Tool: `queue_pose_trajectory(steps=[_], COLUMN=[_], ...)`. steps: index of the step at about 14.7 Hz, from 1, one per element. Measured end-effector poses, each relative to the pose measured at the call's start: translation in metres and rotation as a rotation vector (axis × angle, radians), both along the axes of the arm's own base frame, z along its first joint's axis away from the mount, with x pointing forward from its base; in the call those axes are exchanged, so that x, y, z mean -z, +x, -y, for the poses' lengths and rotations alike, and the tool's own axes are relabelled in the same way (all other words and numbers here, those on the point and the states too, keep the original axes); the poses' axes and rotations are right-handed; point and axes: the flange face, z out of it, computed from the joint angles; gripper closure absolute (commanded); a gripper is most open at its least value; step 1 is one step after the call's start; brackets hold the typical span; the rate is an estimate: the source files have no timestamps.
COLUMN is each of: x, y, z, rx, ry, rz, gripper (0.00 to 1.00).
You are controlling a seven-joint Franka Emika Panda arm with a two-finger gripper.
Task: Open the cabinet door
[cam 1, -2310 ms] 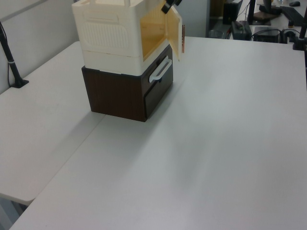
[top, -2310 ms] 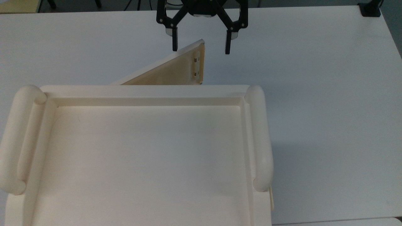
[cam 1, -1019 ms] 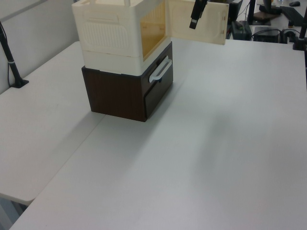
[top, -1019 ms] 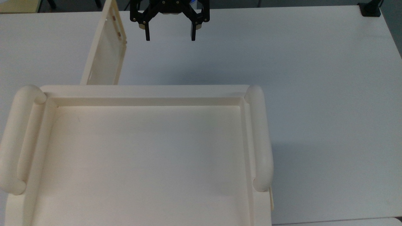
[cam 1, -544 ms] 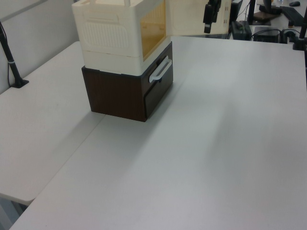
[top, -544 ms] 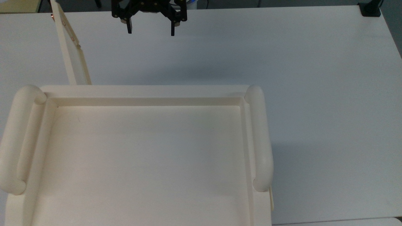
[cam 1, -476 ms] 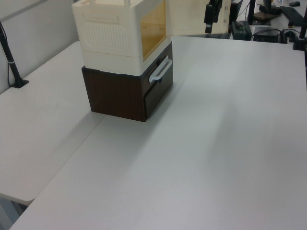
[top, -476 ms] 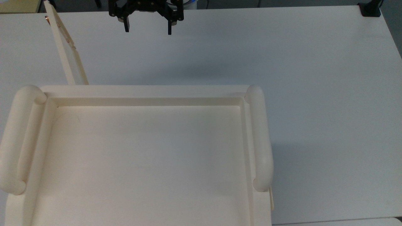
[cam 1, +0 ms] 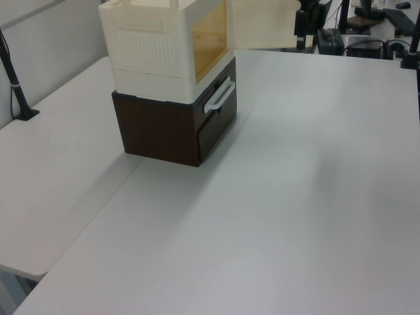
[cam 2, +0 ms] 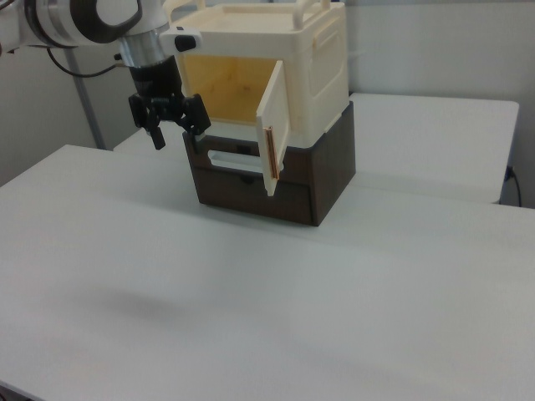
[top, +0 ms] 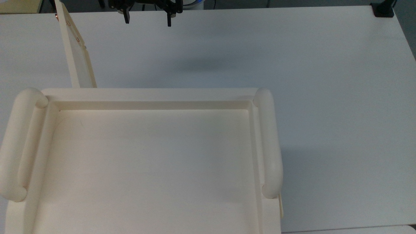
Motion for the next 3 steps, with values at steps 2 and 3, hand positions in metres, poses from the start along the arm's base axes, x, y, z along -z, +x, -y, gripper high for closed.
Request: queue_pose_trajectory(steps=[2,3], x=[0.001,0.0019], y=[-0.0044,-0.0045], z=[-0.0013,-0.0024], rx=[-0.003,-0.005], ry=[0.002,0.002], rz=[-0.005,-0.007], gripper=[0.0,0.0])
